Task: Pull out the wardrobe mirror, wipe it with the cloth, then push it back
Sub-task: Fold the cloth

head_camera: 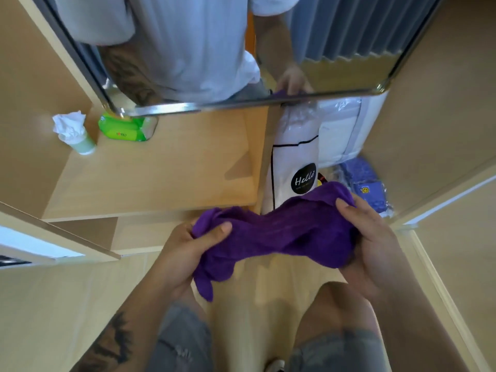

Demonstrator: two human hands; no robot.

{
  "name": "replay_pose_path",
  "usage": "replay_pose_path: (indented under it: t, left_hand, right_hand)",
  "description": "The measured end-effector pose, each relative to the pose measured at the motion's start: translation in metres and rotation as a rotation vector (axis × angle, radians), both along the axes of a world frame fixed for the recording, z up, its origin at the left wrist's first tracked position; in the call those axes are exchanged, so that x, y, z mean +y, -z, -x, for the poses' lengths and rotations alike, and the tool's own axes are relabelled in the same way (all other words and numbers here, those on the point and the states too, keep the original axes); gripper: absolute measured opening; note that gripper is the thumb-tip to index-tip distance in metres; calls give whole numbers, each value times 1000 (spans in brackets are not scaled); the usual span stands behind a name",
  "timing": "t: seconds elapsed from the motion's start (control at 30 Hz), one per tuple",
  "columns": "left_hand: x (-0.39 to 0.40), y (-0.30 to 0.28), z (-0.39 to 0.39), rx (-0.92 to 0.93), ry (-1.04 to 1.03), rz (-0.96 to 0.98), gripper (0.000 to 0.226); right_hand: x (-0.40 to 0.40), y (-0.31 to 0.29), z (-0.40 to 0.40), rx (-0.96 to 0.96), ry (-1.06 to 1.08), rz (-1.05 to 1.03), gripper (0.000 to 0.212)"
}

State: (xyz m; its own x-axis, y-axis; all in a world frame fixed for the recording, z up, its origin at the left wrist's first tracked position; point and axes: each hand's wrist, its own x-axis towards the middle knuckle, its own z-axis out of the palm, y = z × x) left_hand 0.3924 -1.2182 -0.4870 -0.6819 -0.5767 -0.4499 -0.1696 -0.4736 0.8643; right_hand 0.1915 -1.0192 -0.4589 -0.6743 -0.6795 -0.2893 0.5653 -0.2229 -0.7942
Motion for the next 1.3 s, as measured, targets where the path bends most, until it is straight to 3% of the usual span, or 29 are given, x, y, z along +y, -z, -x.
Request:
replay_pose_path:
  t: [0.07, 0.17, 0.3, 0.53, 0.7, 0.8, 0.9, 1.0, 1.1, 1.2, 1.3]
  left_hand:
    - [7, -29, 0, -16, 14, -57, 26]
    - [21, -73, 6, -124, -112, -80, 11]
    - [35, -124, 3, -289, -207, -26, 36]
    - [29, -232, -33, -478, -336, 125, 51]
    - [31, -316, -48, -443, -367, 54, 42]
    - [33, -358, -54, -371, -341, 222, 34]
    - [32, -390, -60, -303, -316, 309, 37]
    - [28, -421, -67, -125, -319, 108, 38]
    - [23, -448, -79, 9, -275, -63, 24]
    - [23, -462, -89, -35, -190, 36, 42]
    - [29, -469, -94, -238, -117, 274, 43]
  right_hand:
    - [4, -26, 0, -113, -25, 37, 68]
    - [6, -44, -14, -133, -28, -181, 60]
    - [28, -81, -45, -174, -50, -450, 65]
    - [50, -215, -47, -13, -30, -482, 33]
    - [59, -306, -65, 54, -28, -434, 38]
    - [61, -349, -73, 21, -18, -389, 64]
    - [59, -386, -79, -83, -47, -359, 73]
    - [61, -415, -83, -125, -22, -302, 62]
    - [67, -440, -87, -68, 28, -257, 42]
    - [74, -458, -92, 71, 38, -285, 33]
    - [80, -472, -96, 204, 51, -303, 35]
